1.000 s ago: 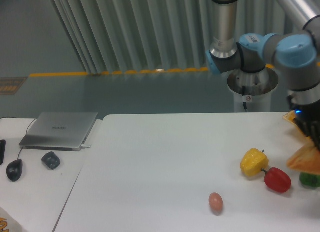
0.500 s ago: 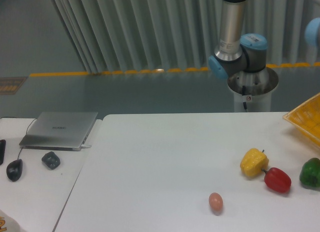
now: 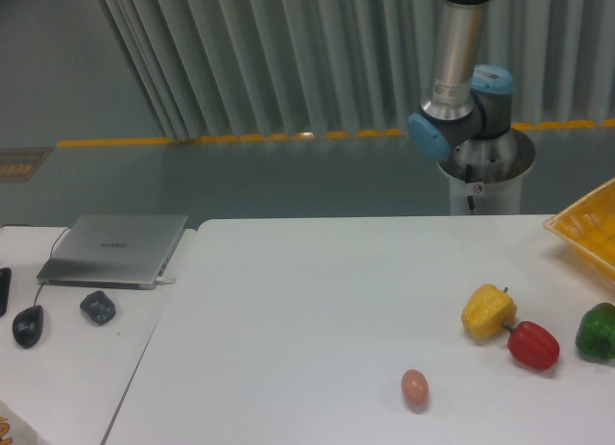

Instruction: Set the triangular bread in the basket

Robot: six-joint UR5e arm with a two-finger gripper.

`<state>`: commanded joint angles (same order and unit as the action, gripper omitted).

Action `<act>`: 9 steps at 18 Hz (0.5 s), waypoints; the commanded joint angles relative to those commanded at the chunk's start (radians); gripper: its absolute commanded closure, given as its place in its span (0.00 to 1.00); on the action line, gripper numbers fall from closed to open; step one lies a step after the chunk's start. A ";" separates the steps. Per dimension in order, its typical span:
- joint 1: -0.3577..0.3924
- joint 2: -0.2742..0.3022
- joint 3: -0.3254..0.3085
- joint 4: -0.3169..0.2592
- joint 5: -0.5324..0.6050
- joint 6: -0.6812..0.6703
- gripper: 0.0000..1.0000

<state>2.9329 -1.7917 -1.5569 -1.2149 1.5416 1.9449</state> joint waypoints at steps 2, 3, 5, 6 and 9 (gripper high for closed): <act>0.023 0.014 -0.022 0.000 -0.009 0.002 0.00; 0.020 0.014 -0.026 -0.006 -0.017 -0.014 0.00; 0.028 0.014 -0.028 -0.017 -0.029 -0.020 0.00; 0.029 0.014 -0.026 -0.035 -0.032 -0.012 0.00; 0.002 0.017 -0.017 -0.098 -0.032 -0.017 0.00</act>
<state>2.9346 -1.7748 -1.5739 -1.3130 1.5094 1.9282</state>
